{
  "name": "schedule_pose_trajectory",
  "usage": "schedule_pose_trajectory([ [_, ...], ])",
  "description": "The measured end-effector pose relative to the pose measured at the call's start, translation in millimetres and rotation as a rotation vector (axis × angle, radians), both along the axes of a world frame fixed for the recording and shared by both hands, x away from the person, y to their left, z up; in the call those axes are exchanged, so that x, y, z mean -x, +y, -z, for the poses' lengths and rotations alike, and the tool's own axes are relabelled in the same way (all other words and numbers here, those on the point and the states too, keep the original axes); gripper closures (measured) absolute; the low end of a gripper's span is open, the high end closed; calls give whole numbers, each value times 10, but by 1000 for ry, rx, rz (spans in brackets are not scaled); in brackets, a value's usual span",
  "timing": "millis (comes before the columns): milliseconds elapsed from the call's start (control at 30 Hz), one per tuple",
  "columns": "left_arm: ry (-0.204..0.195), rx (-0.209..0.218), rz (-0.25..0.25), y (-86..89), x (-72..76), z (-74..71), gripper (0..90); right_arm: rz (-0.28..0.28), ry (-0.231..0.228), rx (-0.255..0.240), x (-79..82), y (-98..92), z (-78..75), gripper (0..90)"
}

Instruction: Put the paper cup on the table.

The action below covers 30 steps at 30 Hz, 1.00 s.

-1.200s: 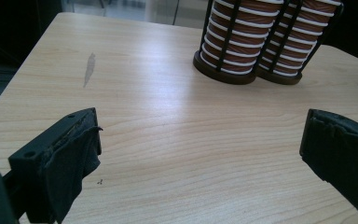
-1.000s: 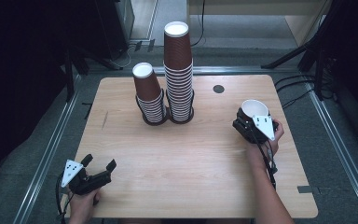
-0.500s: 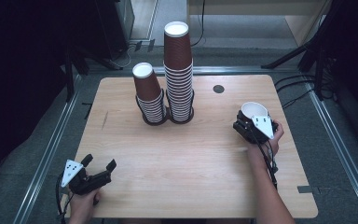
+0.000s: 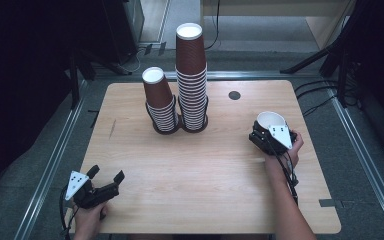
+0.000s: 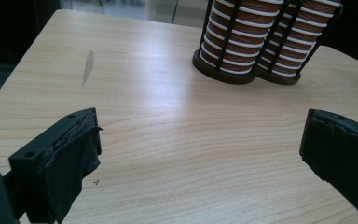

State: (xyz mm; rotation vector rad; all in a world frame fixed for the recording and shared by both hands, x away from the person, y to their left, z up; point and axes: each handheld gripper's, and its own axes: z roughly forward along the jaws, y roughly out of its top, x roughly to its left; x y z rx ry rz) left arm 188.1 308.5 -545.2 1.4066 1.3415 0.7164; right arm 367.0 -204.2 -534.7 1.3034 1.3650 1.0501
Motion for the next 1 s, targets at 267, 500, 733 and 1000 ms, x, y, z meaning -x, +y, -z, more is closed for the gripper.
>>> schedule_pose_trajectory([
  [267,-1,1,1,-1,-1,1,0,-10,26,2,52,-15,28,65],
  [500,0,0,2,-3,-3,1,0,-13,42,-11,78,-47,43,18],
  [733,2,1,2,0,-5,2,0,-55,54,-48,110,-64,17,0],
  [1000,1,1,2,0,-6,2,0,-68,55,-71,188,-67,19,0],
])
